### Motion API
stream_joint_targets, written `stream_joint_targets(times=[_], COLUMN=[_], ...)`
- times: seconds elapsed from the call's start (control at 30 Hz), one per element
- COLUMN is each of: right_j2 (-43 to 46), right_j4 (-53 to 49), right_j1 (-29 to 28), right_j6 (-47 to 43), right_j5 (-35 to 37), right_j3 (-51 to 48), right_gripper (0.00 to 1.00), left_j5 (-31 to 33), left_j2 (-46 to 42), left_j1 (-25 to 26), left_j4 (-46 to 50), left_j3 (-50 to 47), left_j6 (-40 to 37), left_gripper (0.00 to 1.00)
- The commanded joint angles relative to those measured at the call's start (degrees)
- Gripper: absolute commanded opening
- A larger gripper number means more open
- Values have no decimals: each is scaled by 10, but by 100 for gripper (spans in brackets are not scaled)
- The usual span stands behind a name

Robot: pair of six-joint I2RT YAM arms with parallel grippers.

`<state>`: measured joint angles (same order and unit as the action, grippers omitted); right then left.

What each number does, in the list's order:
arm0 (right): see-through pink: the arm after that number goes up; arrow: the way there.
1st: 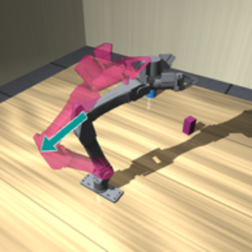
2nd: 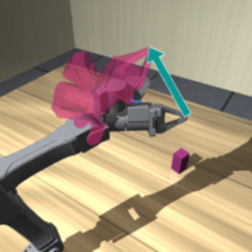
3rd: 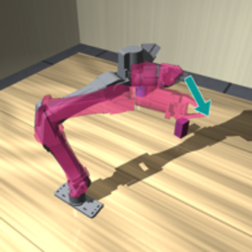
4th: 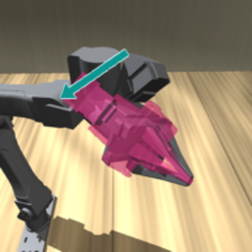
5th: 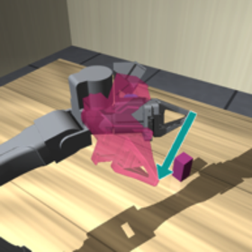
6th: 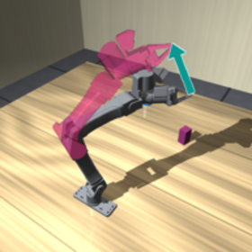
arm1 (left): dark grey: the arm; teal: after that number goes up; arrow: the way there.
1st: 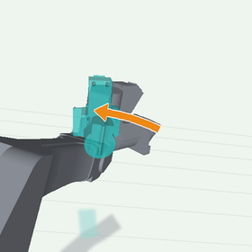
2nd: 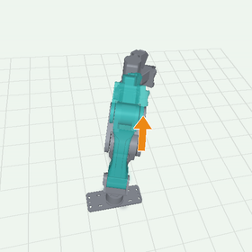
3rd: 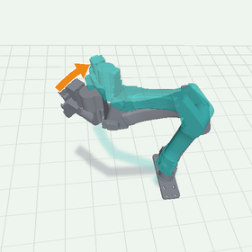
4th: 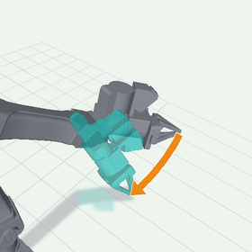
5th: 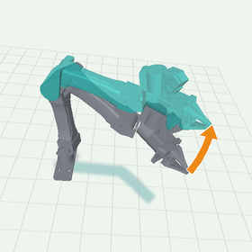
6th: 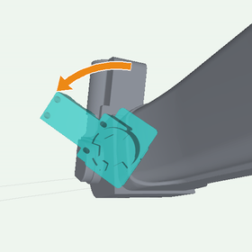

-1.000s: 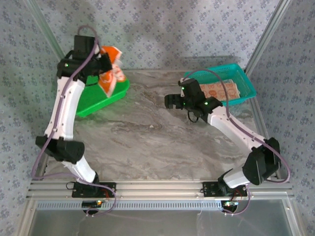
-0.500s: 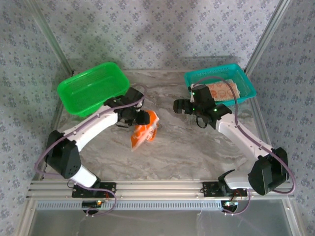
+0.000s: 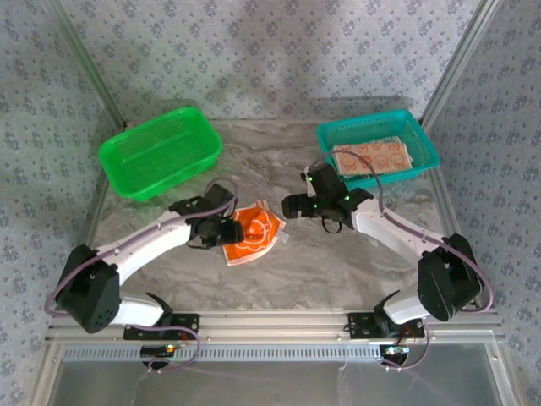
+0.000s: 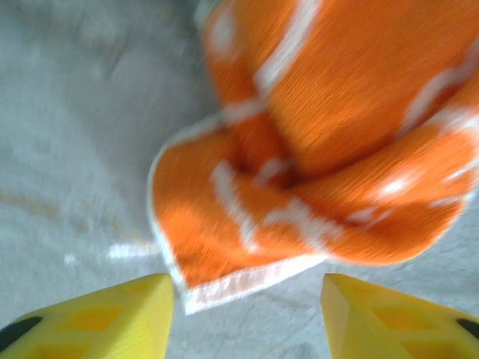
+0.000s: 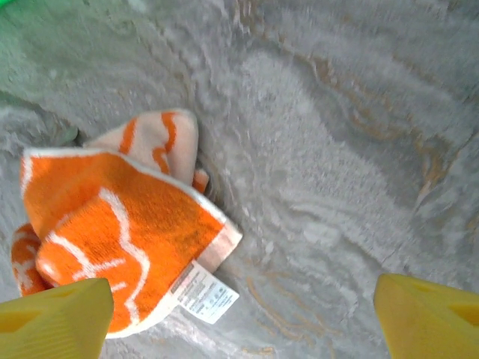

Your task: Fold and stack the towels

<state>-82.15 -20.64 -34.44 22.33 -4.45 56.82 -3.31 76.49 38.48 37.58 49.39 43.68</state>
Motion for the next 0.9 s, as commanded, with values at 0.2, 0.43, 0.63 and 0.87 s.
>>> stream_joint_targets(times=[0.2,0.43,0.63,0.87], right_j2=[-52,-119,-164,-168], right_j4=[45,66,62,64], right_j1=[-33,-52,-59,-59], right_j6=[-39,-92,-122,-125], right_j5=[-37,-17,0,6], right_j3=[-31,-14,11,9], right_gripper=[60,40,38,39], left_j5=[17,34,46,46], left_j2=[-39,6,30,31], left_j1=[43,59,60,60], left_j4=[-51,-76,-80,-91], left_j3=[-103,-100,-95,-94], left_j6=[117,130,139,137], left_gripper=[43,43,40,40])
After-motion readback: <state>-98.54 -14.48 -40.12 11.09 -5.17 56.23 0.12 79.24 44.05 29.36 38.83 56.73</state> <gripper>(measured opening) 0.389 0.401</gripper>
